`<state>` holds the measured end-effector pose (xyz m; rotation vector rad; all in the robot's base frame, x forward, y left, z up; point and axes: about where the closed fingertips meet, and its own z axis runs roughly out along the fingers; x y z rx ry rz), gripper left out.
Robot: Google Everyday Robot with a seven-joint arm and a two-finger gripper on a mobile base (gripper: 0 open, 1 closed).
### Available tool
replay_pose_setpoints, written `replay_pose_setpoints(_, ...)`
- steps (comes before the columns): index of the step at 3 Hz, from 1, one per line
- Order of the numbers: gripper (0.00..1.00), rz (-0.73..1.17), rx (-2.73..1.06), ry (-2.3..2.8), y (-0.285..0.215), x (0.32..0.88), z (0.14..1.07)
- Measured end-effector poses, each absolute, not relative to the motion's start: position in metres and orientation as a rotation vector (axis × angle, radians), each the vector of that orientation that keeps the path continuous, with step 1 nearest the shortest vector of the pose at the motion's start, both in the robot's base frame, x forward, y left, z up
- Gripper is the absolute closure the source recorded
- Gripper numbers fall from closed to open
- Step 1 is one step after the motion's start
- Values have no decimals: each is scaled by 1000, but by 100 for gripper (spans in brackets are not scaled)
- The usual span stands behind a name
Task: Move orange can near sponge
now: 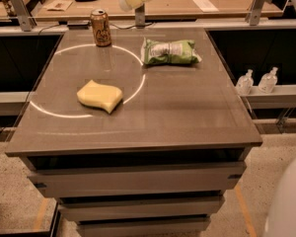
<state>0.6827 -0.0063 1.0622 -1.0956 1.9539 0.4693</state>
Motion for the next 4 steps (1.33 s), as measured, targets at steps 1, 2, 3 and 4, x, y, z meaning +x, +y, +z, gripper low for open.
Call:
replay_pose_setpoints(1,0,560,-1082,1985,23,691,1040)
replay_pose_setpoints(2,0,631,-1040,2001,46,699,1030)
replay_pose_setpoints(3,0,631,-1040,2001,46,699,1030)
replay_pose_setpoints(4,0,631,-982,1978,57,720,1022)
